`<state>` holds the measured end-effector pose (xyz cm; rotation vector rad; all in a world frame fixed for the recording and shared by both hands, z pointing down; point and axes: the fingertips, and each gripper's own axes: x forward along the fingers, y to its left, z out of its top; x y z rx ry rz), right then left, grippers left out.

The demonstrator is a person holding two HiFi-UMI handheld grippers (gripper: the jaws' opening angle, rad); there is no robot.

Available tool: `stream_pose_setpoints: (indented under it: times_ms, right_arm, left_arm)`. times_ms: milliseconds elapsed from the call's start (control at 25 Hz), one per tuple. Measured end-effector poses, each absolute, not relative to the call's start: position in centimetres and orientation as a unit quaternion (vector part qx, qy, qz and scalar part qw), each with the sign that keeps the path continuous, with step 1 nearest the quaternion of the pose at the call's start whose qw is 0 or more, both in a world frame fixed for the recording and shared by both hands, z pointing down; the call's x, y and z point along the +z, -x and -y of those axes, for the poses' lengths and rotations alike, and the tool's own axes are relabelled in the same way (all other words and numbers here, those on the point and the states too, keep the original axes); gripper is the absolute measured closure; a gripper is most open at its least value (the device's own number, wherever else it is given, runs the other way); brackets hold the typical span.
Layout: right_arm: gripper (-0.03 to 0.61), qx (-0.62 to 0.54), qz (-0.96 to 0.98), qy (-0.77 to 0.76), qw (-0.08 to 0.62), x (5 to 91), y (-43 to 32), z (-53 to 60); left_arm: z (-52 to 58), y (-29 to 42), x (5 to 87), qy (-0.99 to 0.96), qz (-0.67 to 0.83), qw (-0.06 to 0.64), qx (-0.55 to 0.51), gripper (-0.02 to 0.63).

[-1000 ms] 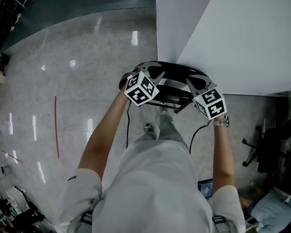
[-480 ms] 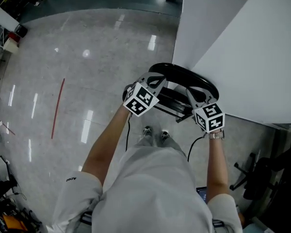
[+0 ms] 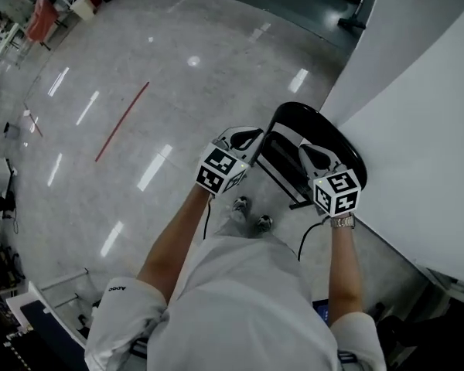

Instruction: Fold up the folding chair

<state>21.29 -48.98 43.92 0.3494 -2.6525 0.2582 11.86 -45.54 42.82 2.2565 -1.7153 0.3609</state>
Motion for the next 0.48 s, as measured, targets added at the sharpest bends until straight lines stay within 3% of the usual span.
stream_pose_setpoints:
  times_ms: [480]
  right_arm:
    - [0.572,0.102,0.971,0.081,0.201,43.2,-12.4,37.2]
  left_arm:
    - [28.2,-4.7,42.1,-0.564,0.809,0.151,0.069,0.601]
